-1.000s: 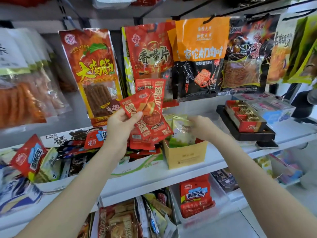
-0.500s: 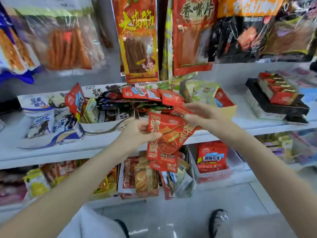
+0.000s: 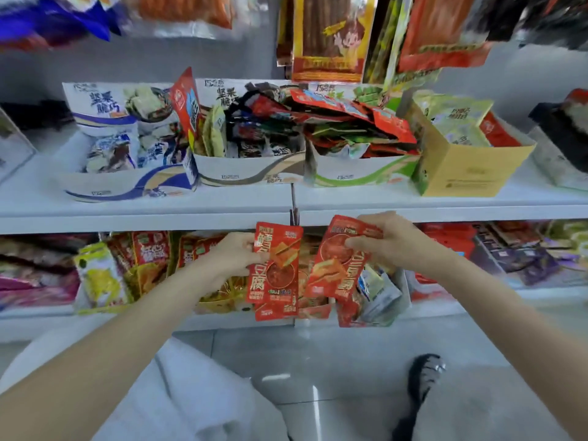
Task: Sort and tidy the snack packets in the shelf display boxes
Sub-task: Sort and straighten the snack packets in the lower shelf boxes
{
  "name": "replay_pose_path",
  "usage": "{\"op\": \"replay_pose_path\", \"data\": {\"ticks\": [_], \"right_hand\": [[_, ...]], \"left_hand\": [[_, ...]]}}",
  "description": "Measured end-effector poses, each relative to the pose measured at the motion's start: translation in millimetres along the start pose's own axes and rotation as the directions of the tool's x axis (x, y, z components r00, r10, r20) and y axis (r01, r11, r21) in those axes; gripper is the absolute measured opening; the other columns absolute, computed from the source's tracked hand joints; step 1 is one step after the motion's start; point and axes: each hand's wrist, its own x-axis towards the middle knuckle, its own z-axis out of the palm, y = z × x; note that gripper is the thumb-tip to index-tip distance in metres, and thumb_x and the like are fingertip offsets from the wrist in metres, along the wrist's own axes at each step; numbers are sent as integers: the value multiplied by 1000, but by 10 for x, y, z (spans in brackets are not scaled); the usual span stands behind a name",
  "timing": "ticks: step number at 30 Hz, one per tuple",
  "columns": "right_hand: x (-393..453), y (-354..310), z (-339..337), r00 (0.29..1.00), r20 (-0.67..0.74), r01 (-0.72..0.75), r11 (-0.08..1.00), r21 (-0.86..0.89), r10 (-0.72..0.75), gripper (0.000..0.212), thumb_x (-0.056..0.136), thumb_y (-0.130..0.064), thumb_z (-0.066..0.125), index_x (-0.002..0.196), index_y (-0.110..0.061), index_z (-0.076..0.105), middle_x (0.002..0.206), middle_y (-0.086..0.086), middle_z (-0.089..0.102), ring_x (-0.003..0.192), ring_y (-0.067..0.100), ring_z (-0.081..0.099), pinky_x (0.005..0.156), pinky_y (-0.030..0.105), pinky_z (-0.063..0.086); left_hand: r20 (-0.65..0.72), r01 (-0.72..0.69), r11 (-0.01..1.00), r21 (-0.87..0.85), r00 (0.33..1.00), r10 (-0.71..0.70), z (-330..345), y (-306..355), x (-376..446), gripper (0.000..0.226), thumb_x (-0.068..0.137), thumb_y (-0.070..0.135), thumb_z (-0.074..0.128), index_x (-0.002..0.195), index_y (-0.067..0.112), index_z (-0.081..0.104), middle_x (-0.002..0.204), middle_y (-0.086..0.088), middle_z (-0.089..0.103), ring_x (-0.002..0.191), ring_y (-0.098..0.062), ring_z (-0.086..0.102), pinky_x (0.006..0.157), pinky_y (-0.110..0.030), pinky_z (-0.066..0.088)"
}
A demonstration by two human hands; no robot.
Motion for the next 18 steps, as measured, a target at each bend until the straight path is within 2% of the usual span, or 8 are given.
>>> {"op": "replay_pose_path", "data": {"ticks": [1, 2, 4, 7, 10, 12, 15, 18], "right_hand": [[58, -12, 107, 999, 34, 9, 1000, 7, -9, 7, 86, -13, 62, 88, -8, 66, 90, -17, 58, 67, -10, 54, 61, 4, 39], [131, 5, 217, 999, 49, 21, 1000, -10, -20, 17, 86, -14, 62, 100, -4, 66, 108, -12, 52, 83, -8, 53, 70, 3, 40], [257, 45, 444, 997, 59, 47, 999, -23, -45, 24, 86, -15, 63, 107, -3, 64, 125, -5, 45, 105, 4, 49, 83, 9, 42], [319, 66, 686, 996, -85, 12, 999, -45, -15, 18, 83, -15, 66, 99, -19, 58, 104, 2, 60, 95, 15, 57, 79, 24, 46], [292, 109, 721, 987, -155, -28, 998, 63, 38, 31, 82, -9, 66, 99, -22, 43, 97, -2, 60, 85, 14, 61, 70, 27, 53], [276, 132, 635, 994, -96, -48, 994, 96, 57, 30, 84, -10, 65, 102, -25, 47, 94, -7, 59, 82, 7, 61, 68, 24, 53], [305, 102, 553, 994, 105, -36, 999, 26, 33, 12, 86, -14, 62, 83, -25, 59, 87, -6, 57, 82, 11, 59, 66, 14, 45], [413, 55, 698, 990, 122, 96, 963, -252, -67, 12, 87, -20, 61, 97, -13, 63, 107, 1, 45, 107, 17, 40, 87, 18, 31]], "left_hand": [[20, -10, 1000, 25, 1000, 10, 10, 9, 24, 16, 85, 14, 65, 100, 20, 66, 103, -2, 70, 92, -14, 64, 69, -25, 48], [48, -29, 998, 56, 998, 27, 28, 24, 37, 18, 84, 15, 66, 102, 19, 65, 102, -1, 69, 90, -12, 64, 66, -22, 48], [90, -64, 991, 119, 994, 53, 64, 21, 57, 28, 81, 17, 69, 108, 18, 64, 102, 1, 67, 88, -10, 63, 62, -20, 46], [109, -73, 986, 153, 992, 57, 72, -29, 74, 41, 80, 17, 70, 119, 14, 58, 109, -1, 63, 91, -10, 59, 63, -20, 45], [136, -36, 996, 78, 990, 25, -36, -93, 66, 24, 84, 17, 65, 107, 21, 61, 100, 4, 68, 89, -5, 62, 67, -17, 48], [98, -35, 998, 54, 995, 30, -142, -142, 70, 15, 87, 15, 61, 99, 23, 62, 93, 5, 69, 91, -6, 62, 73, -19, 50], [8, -36, 999, -20, 999, 36, -224, -207, 96, 17, 90, 12, 56, 103, 19, 64, 98, 0, 70, 100, -12, 62, 84, -24, 49], [2, -58, 997, -47, 998, 58, -175, -179, 107, 18, 92, 9, 53, 104, 16, 63, 101, -4, 69, 101, -14, 61, 92, -29, 49]]}}
